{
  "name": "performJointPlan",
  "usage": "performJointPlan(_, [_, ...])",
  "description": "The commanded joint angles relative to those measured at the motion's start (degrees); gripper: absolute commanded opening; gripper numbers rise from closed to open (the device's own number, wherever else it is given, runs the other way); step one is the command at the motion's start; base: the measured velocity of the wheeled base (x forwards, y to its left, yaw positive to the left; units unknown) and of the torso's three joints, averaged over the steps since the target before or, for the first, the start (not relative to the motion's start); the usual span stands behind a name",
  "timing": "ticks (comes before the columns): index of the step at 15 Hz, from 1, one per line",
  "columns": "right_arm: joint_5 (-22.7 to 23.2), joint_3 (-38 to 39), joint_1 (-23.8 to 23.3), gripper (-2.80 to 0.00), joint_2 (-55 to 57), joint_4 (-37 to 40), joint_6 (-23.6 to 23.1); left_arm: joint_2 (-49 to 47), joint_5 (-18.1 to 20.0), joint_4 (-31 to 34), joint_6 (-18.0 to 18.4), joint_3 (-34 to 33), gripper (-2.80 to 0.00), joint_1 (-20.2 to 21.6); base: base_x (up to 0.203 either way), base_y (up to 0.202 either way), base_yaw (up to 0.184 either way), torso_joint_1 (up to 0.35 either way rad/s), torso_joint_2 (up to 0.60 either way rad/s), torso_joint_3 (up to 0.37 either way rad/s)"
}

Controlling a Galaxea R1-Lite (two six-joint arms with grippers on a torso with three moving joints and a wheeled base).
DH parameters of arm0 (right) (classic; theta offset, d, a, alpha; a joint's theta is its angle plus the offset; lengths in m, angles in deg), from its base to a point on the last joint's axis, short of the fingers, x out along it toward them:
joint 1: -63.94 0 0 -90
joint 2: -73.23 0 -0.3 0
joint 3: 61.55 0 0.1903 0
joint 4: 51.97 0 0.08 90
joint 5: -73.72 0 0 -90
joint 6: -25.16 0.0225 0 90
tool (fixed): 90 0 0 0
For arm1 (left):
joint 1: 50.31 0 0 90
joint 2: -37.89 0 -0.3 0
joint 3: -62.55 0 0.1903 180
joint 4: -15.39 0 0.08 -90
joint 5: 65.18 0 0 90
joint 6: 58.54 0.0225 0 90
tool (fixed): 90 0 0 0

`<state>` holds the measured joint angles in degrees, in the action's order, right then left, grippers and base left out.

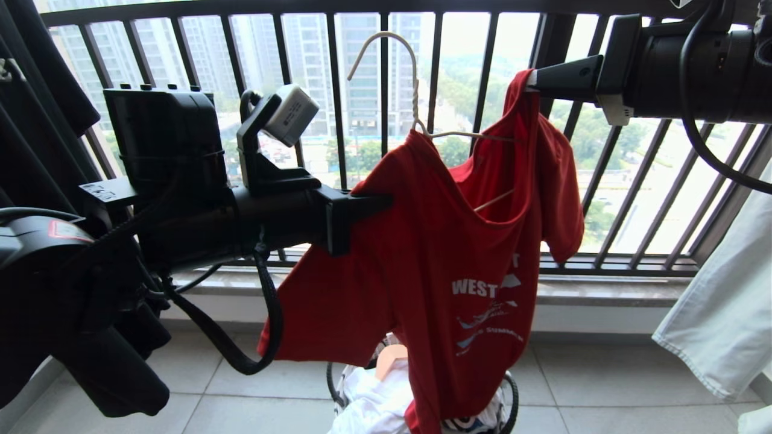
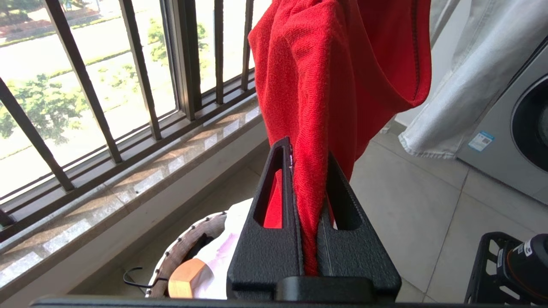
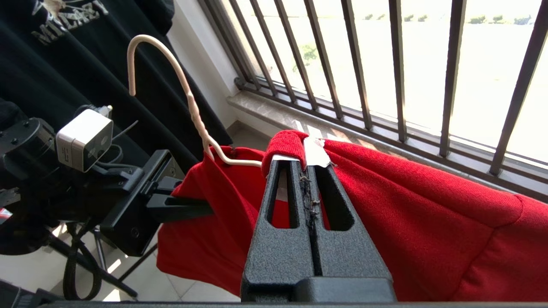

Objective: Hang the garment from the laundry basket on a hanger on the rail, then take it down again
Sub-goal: Hang the clothes on the clothes rack

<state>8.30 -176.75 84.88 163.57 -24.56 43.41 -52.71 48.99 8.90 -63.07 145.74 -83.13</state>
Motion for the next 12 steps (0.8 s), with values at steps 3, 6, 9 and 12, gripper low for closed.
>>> performJointPlan(3, [-8.9, -2.1, 6.5, -2.8, 0.3, 0.2, -0.4, -1.3, 0.0, -16.1, -6.7, -7.9, -2.8, -0.3, 0.0, 0.0, 0.0, 0.0, 0.0, 0.0])
performJointPlan(6, [-14.8, -4.2, 11.0, -2.8, 1.2, 0.2, -2.3, -5.6, -0.2, -28.6, -9.7, -12.1, -2.8, -0.2, 0.0, 0.0, 0.0, 0.0, 0.0, 0.0])
performJointPlan(9, [-22.1, -7.0, 14.8, -2.8, 3.3, 0.3, -3.7, -8.4, -0.7, -37.5, -13.2, -14.1, -2.8, -1.4, 0.0, 0.0, 0.0, 0.0, 0.0, 0.0])
performJointPlan(12, [-28.4, -7.4, 19.3, -2.8, 2.9, 1.2, -3.9, -9.5, -0.9, -37.7, -13.0, -14.2, -2.8, -1.6, 0.0, 0.0, 0.0, 0.0, 0.0, 0.0])
